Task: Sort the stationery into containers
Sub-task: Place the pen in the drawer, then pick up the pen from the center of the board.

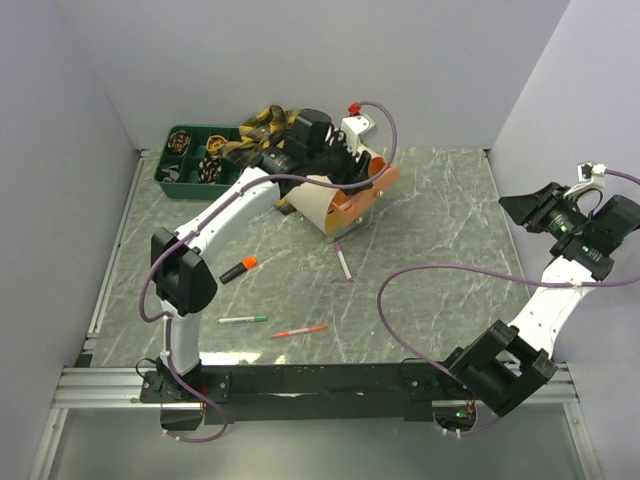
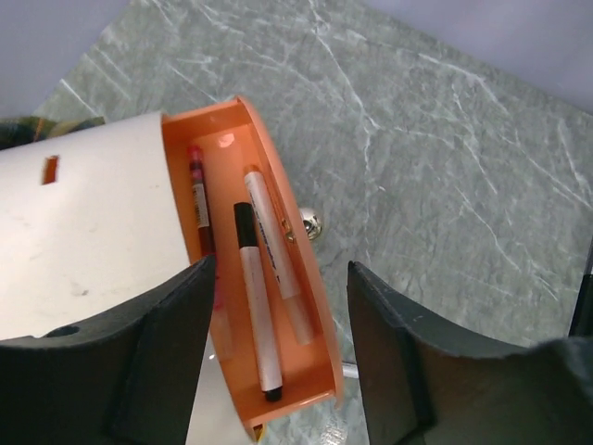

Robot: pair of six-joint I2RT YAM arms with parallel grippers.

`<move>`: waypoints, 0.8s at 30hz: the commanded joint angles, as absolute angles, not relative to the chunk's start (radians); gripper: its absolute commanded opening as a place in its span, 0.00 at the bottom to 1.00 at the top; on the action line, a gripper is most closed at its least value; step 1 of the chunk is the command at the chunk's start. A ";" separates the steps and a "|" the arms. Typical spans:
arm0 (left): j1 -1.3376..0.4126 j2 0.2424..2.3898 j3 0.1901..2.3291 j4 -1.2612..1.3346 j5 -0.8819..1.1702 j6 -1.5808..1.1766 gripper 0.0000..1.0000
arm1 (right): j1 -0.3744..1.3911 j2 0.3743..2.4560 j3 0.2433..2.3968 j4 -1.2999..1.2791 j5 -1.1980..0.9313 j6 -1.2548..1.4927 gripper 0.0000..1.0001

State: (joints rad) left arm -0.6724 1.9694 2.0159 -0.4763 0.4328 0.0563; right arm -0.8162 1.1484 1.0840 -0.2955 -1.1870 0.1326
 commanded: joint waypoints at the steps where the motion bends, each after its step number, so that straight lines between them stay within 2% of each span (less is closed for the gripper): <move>1: -0.669 1.813 2.025 -0.425 0.454 0.069 0.64 | -0.821 1.147 1.101 -0.311 -1.180 0.098 0.39; 5: -0.666 1.561 1.765 -0.373 0.457 0.136 0.66 | -0.821 1.146 1.088 -0.322 -1.177 0.077 0.39; 7: -0.669 1.455 1.519 -0.325 0.573 0.214 0.66 | -0.819 1.144 1.085 -0.325 -1.175 0.071 0.39; 9: -0.670 1.320 1.307 -0.383 0.664 0.438 0.67 | -0.815 1.144 1.085 -0.334 -1.174 0.057 0.39; 12: -0.669 1.206 1.099 -0.452 0.606 0.618 0.67 | -0.805 1.140 1.086 -0.363 -1.175 0.023 0.39; 20: -0.526 1.059 0.858 -0.544 0.457 0.598 0.67 | -0.785 1.100 1.066 -0.459 -1.177 -0.097 0.39; 24: -0.373 1.069 0.790 -0.564 0.437 0.656 0.69 | -0.781 1.097 1.045 -0.451 -1.174 -0.092 0.39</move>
State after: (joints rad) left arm -0.4793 1.0992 0.8146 -0.5488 0.4706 0.5743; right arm -0.7887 1.1267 1.0595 -0.4435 -1.1706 -0.0586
